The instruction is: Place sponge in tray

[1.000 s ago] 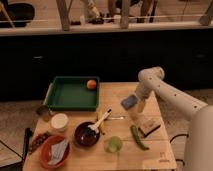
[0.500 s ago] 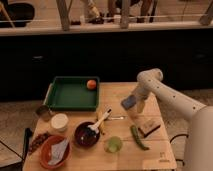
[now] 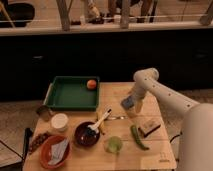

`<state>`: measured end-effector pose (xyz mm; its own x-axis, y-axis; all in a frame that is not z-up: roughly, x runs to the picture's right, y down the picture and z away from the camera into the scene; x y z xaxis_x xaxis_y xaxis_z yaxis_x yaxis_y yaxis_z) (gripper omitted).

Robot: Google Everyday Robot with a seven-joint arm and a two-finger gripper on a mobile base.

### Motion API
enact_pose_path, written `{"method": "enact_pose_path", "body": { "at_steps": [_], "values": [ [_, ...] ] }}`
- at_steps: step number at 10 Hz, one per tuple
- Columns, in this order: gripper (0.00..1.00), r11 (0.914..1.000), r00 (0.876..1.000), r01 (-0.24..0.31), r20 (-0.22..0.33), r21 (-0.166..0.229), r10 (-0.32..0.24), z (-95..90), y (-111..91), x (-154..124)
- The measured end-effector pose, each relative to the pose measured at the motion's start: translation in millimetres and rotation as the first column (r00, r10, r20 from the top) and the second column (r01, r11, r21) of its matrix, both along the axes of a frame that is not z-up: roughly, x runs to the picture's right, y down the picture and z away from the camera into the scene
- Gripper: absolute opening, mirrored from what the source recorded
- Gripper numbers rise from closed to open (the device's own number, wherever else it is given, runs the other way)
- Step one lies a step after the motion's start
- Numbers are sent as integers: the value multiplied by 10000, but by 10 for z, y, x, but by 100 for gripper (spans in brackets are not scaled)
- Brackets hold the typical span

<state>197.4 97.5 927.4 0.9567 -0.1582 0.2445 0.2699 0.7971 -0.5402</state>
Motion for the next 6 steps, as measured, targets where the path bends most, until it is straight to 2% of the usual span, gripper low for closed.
{"method": "enact_pose_path", "body": {
  "at_steps": [2, 5, 6],
  "values": [
    [78, 9997, 9997, 200, 138, -105, -199, 41, -13, -29],
    [50, 9988, 9993, 311, 223, -374, -303, 158, 40, -17],
    [38, 9974, 9992, 338, 221, -630, -325, 208, 95, 0]
  ]
}}
